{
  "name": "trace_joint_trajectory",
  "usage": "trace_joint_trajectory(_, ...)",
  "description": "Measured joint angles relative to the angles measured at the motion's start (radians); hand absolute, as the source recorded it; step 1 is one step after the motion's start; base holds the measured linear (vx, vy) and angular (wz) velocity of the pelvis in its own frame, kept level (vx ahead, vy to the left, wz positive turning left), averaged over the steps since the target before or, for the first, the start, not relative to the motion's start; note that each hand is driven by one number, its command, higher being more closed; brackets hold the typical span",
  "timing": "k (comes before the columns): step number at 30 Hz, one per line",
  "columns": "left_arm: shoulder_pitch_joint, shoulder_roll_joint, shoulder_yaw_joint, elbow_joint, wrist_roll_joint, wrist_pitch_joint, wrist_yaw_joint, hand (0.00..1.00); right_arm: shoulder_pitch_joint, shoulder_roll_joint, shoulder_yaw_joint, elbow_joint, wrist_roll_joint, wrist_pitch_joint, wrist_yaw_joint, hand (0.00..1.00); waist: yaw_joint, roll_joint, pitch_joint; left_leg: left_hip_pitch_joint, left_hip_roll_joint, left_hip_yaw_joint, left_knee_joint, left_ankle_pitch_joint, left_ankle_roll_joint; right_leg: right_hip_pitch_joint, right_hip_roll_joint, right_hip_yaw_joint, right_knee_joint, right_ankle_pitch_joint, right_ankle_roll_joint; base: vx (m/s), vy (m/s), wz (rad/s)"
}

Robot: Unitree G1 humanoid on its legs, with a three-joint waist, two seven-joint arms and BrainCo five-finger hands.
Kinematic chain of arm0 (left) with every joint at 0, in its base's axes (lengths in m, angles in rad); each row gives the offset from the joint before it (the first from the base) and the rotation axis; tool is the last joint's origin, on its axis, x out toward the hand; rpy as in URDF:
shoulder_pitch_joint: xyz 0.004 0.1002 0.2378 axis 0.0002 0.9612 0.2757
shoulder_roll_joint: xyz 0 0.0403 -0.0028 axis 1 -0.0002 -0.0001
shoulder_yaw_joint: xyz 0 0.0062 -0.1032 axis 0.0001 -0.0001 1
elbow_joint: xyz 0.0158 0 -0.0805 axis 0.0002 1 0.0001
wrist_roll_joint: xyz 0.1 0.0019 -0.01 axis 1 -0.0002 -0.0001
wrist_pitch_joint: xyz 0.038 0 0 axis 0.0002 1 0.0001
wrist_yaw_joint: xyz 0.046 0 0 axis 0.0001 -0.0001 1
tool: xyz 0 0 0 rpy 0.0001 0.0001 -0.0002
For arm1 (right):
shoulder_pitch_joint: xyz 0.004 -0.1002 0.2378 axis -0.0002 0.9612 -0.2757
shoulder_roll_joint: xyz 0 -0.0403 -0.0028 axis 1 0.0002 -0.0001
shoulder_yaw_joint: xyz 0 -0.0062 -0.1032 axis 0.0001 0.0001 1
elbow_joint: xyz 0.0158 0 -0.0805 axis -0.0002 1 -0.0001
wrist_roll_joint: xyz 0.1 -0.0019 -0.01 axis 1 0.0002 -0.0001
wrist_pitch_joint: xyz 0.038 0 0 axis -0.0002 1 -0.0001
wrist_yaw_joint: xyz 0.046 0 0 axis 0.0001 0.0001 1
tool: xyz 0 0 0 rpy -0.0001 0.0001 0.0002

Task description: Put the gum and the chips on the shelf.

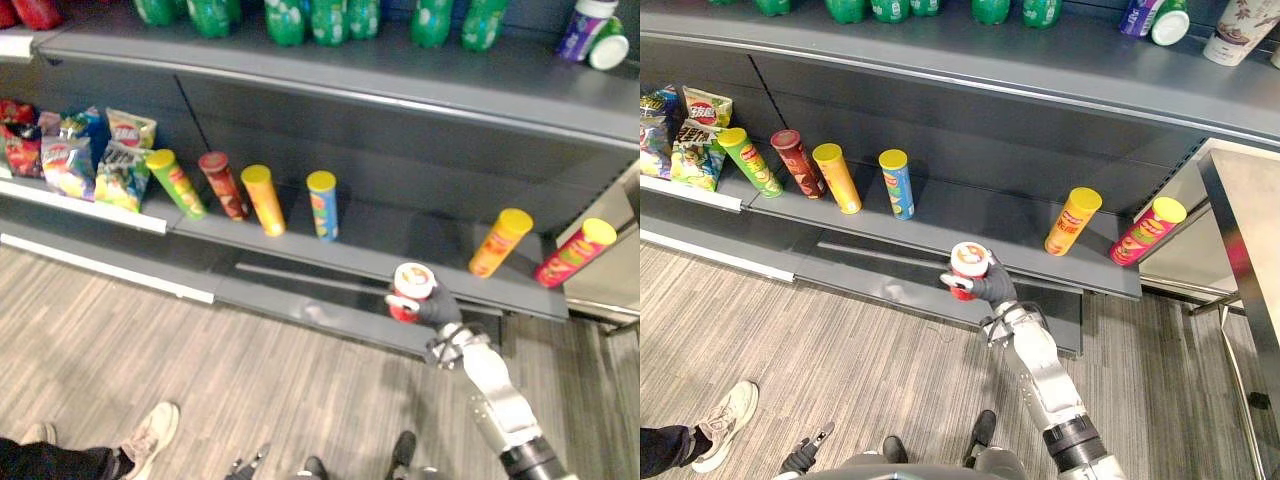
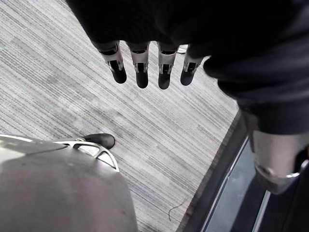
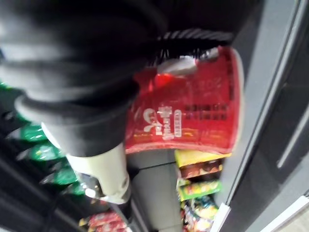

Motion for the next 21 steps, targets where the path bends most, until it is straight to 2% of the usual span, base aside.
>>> trace_joint_trajectory(5,-0.008,0.007,0.001,0.031,0.000,0.000,0.005,0.00,-0.117,-0.009,0.033,-0.075,0.102,-0.003,0.013,1.00,0.002,-0.006,-0.023,0.004,0.003,0.003,0.000,0.006,0.009,0.001,0.006,0.010,-0.001,0.005,-0.008,-0.03,0.044,-0.04)
trace_joint_trajectory(9,-0.007,0.014,0.003,0.034,0.000,0.002,0.006,0.00,-0.233,-0.021,0.034,-0.077,0.115,-0.003,-0.005,1.00,0.004,-0.020,-0.036,0.008,0.004,0.007,0.000,0.010,0.015,0.003,0.008,0.017,-0.001,0.010,-0.014,-0.05,0.045,-0.04)
trace_joint_trajectory(15,-0.006,0.013,0.012,0.033,0.000,0.010,0.012,0.00,-0.458,-0.078,-0.029,-0.060,0.117,-0.011,-0.076,1.00,0.018,-0.023,-0.038,0.018,0.007,0.005,-0.003,0.014,0.021,0.013,0.012,0.021,-0.001,0.012,-0.016,-0.05,0.037,0.00)
trace_joint_trajectory(21,0.013,0.013,0.022,0.032,-0.002,0.025,0.014,0.00,-0.743,-0.179,-0.126,0.126,0.115,-0.027,-0.178,1.00,0.026,-0.032,-0.041,0.020,0.004,0.002,-0.040,0.044,0.022,0.003,0.017,0.014,-0.001,0.012,-0.016,-0.02,0.020,0.03)
